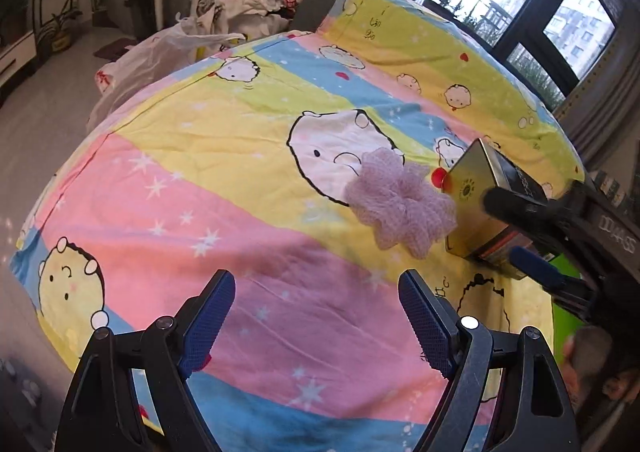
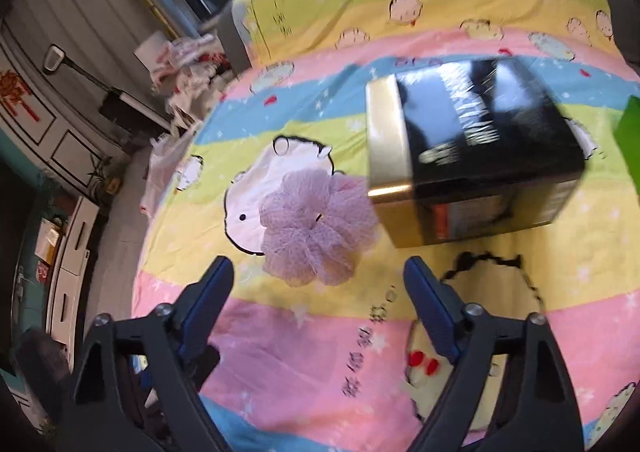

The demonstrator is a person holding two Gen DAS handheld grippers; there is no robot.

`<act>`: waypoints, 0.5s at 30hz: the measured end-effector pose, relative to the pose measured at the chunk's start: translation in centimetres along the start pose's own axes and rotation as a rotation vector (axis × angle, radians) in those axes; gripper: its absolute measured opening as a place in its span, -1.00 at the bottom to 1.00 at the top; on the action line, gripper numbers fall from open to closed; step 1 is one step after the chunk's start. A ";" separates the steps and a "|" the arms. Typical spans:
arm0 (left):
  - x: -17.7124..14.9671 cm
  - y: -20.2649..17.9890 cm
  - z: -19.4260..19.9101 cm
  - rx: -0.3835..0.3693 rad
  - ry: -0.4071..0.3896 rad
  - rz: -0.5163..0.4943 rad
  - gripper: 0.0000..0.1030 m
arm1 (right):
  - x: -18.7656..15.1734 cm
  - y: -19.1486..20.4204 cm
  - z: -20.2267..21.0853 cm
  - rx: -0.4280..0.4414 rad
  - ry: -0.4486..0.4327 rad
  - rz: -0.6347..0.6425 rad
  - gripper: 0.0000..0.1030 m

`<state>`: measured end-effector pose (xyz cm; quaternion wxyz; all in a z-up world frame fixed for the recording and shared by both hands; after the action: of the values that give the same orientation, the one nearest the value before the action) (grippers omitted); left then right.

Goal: Organize soft objects

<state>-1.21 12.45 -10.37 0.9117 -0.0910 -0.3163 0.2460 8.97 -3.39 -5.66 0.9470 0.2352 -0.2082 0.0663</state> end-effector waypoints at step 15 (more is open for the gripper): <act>0.6 2.8 -0.4 0.078 -0.009 0.034 0.64 | -0.3 0.6 -8.5 -0.123 0.086 0.082 -0.58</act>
<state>-1.66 15.22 -11.21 0.9088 -0.0594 -0.3091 0.2738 11.67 1.19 -12.33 0.9642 0.1650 -0.1806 0.1024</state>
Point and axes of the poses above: each gripper's, at about its wrist camera, not at the fingertips, and z roughly against the way its jaws point, y to its left, x to its top, the point moved 6 cm from there along -z, roughly the way its jaws point, and after that the axes turned 2 degrees about -z, right-handed, at the moved point
